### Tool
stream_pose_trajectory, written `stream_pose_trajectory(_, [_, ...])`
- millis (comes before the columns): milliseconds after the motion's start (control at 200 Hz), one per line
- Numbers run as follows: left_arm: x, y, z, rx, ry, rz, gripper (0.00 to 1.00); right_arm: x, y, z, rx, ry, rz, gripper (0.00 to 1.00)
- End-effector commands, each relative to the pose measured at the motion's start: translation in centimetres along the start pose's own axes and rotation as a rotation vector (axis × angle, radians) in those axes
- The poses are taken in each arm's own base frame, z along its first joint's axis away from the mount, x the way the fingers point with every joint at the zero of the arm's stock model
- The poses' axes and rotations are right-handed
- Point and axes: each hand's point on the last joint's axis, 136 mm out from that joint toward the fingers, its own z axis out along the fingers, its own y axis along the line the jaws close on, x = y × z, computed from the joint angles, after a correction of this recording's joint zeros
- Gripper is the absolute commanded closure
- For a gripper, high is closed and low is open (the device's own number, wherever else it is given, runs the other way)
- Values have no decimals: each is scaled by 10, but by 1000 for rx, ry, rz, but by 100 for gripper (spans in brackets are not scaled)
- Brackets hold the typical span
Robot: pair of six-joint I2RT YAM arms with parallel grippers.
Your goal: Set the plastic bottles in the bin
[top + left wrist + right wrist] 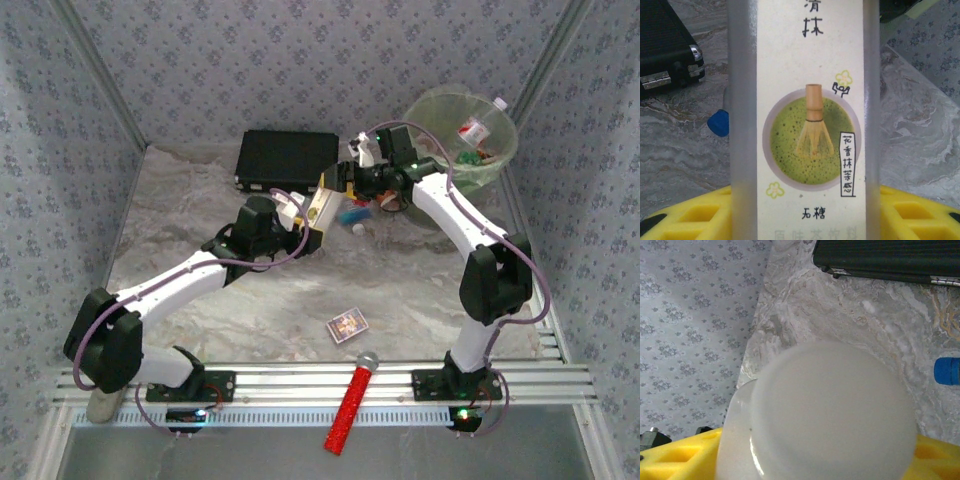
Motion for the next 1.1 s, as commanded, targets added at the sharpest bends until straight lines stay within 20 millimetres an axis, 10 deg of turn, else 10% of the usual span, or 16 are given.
stream_pose_trajectory(0, [-20, -9, -1, 26, -51, 23, 54, -5, 5, 0, -18, -7, -9, 36])
stream_pose_trajectory(250, [-26, -13, -4, 21, -58, 26, 49, -15, 18, -12, -17, -41, -41, 45])
stream_pose_trajectory(455, [-44, -34, -22, 60, -95, 23, 3, -48, 39, -51, -4, -132, -124, 47])
stream_pose_trajectory(835, [-26, -27, -34, -6, -58, 7, 0, -149, 53, -222, 138, -570, -237, 48])
stream_pose_trajectory(1094, [-15, -21, -29, -18, -41, -23, 0, -190, 5, -331, 451, -861, -216, 50])
